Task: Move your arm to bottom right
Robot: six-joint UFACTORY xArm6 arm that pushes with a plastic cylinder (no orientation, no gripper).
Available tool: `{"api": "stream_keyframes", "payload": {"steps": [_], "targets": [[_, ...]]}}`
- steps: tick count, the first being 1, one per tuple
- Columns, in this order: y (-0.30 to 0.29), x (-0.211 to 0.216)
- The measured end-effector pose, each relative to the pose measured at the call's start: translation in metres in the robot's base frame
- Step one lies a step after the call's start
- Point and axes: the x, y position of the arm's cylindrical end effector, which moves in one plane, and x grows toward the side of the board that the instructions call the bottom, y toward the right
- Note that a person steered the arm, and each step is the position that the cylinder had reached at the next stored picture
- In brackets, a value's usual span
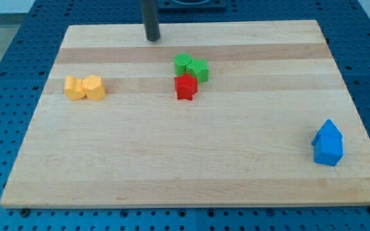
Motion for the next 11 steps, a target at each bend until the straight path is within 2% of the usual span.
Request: {"api": "stream_keyframes", "payload": {"steps": [2, 4, 5, 6, 8, 9, 10, 11], "targets": [[0.059, 0.0], [0.066, 0.004], [0.115, 0.041], [0.164, 0.057], [0.323, 0.132], [0.34, 0.188], [0.387, 0.222], [0.418, 0.238]]}}
